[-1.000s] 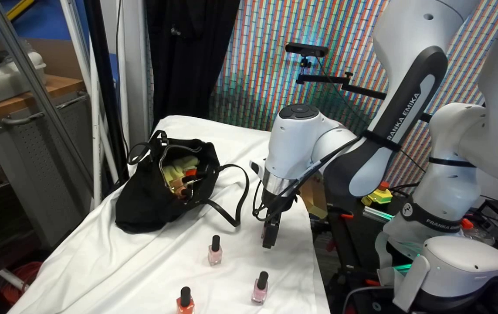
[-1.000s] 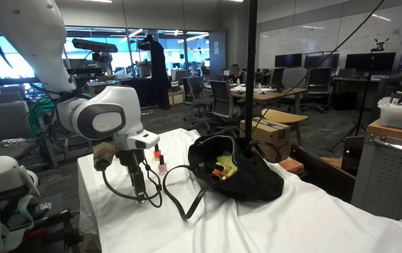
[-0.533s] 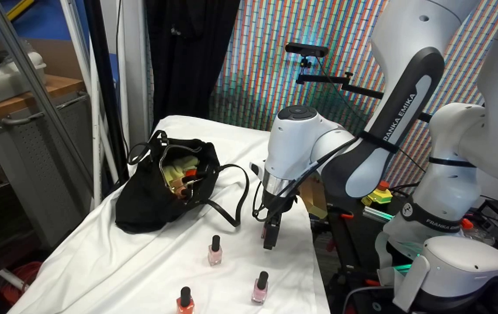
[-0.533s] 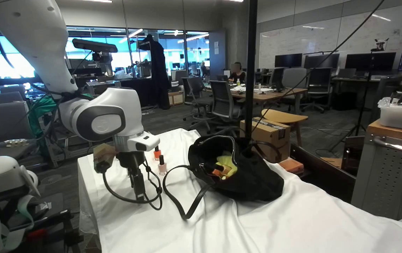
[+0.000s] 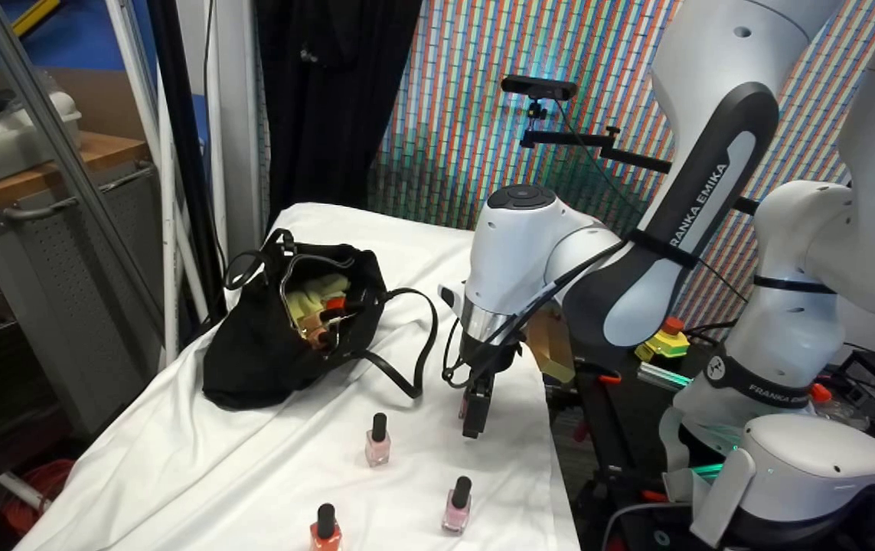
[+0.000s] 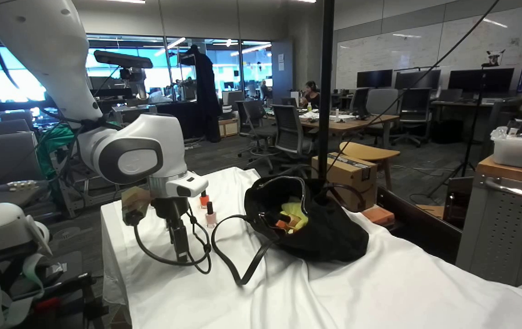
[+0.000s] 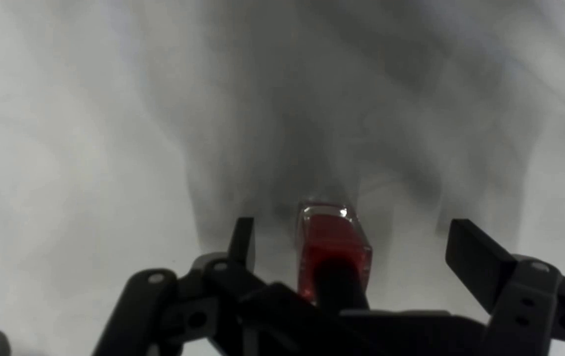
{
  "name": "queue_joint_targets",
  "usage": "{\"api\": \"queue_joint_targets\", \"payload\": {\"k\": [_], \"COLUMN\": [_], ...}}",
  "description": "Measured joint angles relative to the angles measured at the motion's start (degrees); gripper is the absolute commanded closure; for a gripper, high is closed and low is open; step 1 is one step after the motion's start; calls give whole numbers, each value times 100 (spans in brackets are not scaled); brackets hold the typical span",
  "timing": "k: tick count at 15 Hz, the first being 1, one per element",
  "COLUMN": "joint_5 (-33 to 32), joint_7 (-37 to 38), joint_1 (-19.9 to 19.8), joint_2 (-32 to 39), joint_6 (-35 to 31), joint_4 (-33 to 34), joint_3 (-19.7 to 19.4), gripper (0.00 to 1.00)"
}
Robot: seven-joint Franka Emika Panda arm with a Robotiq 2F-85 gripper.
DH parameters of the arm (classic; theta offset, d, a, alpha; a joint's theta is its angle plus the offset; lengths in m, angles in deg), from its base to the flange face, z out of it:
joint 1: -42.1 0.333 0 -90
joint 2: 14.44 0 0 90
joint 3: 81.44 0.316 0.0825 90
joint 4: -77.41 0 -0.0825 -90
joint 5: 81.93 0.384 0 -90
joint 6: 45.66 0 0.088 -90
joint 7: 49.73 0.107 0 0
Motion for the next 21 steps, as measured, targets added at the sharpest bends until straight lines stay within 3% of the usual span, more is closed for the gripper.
{"api": "queue_joint_targets", "payload": {"k": [1, 3, 11, 21], "joint_5": [0, 1, 1, -131], "joint_7": [-3, -16, -61, -1], "joint_1": [0, 0, -15, 34], "joint_2": [0, 1, 7, -36], "joint_6": [0, 0, 0, 59], "joint_4": [0, 1, 8, 82], "joint_3": [0, 0, -6, -174], "gripper": [25, 31, 85, 85]}}
